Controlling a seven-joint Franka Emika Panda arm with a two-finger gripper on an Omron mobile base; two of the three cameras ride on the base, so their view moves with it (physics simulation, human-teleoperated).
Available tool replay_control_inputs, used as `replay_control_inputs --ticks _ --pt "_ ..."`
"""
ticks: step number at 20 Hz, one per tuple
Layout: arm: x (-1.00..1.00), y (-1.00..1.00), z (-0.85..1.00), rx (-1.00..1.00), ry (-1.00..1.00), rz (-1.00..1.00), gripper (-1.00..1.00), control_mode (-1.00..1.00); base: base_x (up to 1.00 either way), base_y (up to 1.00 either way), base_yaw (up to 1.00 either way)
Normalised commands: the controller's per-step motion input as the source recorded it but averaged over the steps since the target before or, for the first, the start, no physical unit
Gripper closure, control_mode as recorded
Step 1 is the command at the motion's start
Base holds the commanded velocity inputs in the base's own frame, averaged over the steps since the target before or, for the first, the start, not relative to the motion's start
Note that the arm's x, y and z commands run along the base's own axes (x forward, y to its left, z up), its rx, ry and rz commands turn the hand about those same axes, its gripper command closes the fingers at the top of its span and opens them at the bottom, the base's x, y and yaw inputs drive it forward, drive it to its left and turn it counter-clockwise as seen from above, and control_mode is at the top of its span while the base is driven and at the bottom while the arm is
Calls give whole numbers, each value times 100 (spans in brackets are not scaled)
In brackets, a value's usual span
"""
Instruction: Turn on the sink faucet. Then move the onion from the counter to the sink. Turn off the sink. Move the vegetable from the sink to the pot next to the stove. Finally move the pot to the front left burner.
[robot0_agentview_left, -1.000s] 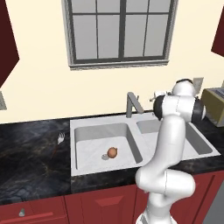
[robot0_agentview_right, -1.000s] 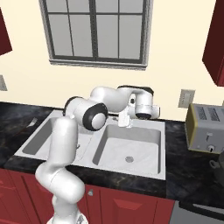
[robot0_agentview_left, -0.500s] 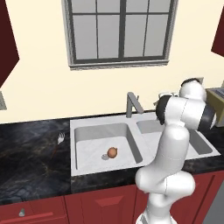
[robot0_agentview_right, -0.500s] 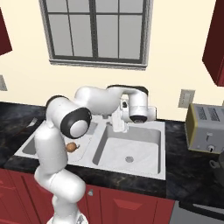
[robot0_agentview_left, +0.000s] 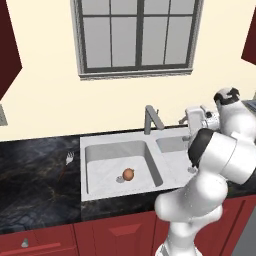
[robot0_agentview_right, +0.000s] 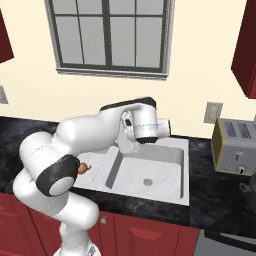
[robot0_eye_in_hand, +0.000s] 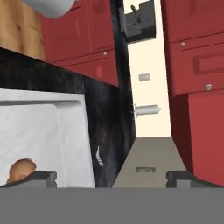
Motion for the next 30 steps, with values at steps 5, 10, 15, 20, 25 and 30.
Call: replay_control_inputs --ticks 5,10,15,20,25,30 --pt "-56 50 36 -13 -20 1 -100 -100 0 0 0" --pt "-40 66 32 -18 -13 0 -100 -100 0 0 0" --pt "-28 76 18 -24 -5 -1 -100 -100 0 0 0" --pt "-7 78 2 -26 0 0 -100 -100 0 0 0" --pt "3 65 -14 -23 2 0 -100 -100 0 0 0" --pt "20 47 -27 -19 9 0 -100 -100 0 0 0"
